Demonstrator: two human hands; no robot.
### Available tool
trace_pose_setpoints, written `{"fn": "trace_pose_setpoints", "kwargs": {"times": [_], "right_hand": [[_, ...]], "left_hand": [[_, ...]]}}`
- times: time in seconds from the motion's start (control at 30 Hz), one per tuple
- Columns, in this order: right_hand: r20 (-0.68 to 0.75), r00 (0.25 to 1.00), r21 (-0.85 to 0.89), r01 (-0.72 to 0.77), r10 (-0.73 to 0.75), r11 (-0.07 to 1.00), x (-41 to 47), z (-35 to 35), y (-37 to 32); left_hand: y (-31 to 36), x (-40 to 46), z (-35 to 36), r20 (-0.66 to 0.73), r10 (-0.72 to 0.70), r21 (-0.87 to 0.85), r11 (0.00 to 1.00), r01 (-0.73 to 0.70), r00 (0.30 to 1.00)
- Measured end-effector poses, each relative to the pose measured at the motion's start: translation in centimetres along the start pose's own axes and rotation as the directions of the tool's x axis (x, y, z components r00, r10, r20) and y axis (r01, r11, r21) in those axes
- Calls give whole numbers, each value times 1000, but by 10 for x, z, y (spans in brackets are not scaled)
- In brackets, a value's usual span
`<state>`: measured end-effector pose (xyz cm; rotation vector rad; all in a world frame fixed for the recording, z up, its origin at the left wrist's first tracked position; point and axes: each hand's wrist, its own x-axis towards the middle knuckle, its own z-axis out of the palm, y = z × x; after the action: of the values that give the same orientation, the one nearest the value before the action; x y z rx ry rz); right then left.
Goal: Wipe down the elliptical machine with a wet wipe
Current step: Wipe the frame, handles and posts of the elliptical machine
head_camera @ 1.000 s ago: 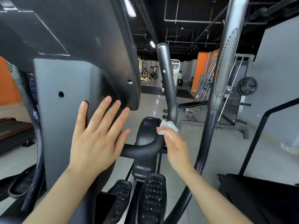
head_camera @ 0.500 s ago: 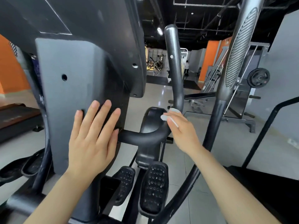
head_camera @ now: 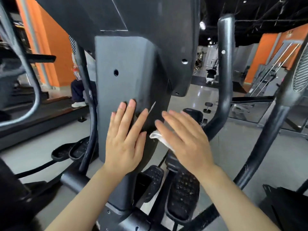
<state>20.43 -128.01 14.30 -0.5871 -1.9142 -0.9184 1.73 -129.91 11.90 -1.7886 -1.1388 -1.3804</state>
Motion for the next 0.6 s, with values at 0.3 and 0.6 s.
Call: {"fn": "trace_pose_setpoints", "kwargs": {"times": [0.3, 0.6], "right_hand": [[389, 897, 50, 208, -211, 977, -25, -7, 15], [305, 949, 53, 70, -83, 996, -3, -45, 33]], "left_hand": [[-3, 0, 0, 0, 3, -10, 1000, -3, 1000], [-1, -1, 0, -10, 6, 23, 1000, -5, 1000]]}}
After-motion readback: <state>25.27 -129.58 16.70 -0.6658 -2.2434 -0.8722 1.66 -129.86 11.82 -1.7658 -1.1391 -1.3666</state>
